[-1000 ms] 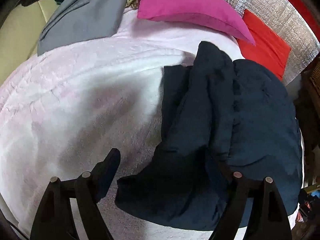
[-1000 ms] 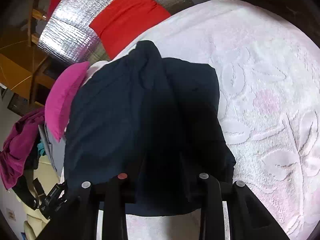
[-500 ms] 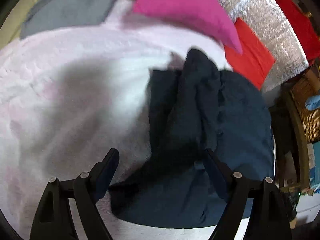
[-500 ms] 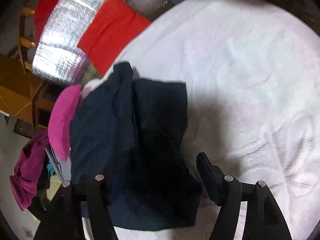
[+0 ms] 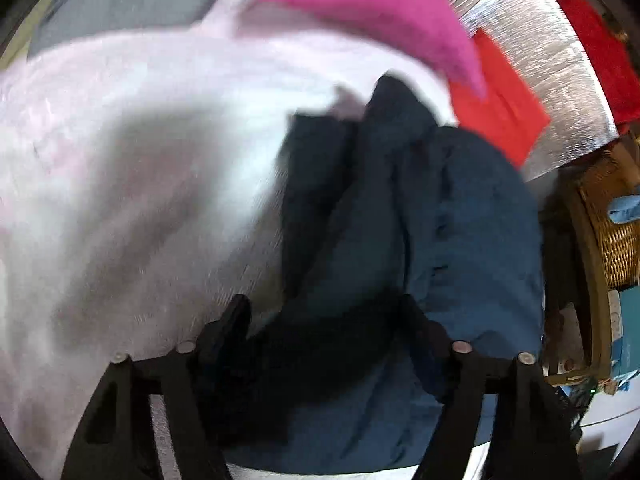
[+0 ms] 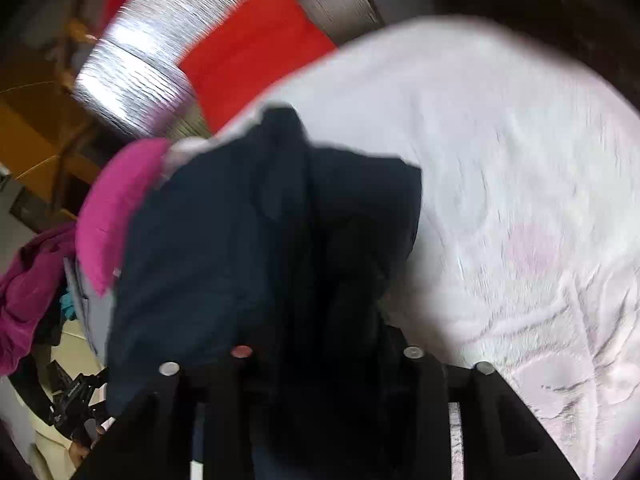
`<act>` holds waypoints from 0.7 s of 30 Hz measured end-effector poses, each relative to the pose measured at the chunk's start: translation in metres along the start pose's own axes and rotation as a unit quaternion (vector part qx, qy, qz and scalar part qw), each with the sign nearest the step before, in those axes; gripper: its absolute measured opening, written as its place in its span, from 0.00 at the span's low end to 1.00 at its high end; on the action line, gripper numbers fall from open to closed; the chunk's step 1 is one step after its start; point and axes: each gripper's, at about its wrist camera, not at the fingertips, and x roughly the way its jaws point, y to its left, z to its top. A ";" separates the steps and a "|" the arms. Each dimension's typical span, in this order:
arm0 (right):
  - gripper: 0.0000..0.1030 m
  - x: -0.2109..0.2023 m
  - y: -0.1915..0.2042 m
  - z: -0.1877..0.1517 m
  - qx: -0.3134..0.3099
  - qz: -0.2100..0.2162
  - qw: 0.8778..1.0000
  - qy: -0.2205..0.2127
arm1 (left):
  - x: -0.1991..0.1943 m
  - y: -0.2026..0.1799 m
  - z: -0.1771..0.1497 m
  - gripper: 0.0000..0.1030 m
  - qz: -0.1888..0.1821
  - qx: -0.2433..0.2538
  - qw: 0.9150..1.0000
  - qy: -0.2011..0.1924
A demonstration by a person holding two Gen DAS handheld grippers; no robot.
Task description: Fold large clothes
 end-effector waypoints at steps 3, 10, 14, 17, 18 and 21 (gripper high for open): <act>0.44 -0.008 0.004 0.004 0.010 0.006 1.000 0.001 | -0.007 -0.002 -0.002 0.76 0.012 0.002 1.000 -0.004; 0.57 -0.060 0.019 0.005 -0.010 -0.049 0.994 -0.092 | -0.054 -0.044 -0.015 0.77 0.100 0.090 0.985 -0.109; 0.56 -0.079 0.036 -0.001 -0.032 -0.002 0.992 -0.126 | -0.067 -0.087 -0.037 0.87 0.155 0.176 0.959 -0.157; 0.48 -0.074 0.056 -0.006 -0.059 -0.005 0.990 -0.125 | -0.063 -0.111 -0.057 0.87 0.181 0.228 0.940 -0.180; 0.48 -0.070 0.060 -0.009 -0.063 -0.006 0.991 -0.119 | -0.062 -0.117 -0.064 0.88 0.189 0.243 0.934 -0.181; 0.48 -0.076 0.047 -0.029 -0.056 -0.006 0.993 -0.101 | -0.063 -0.121 -0.088 0.88 0.201 0.272 0.923 -0.184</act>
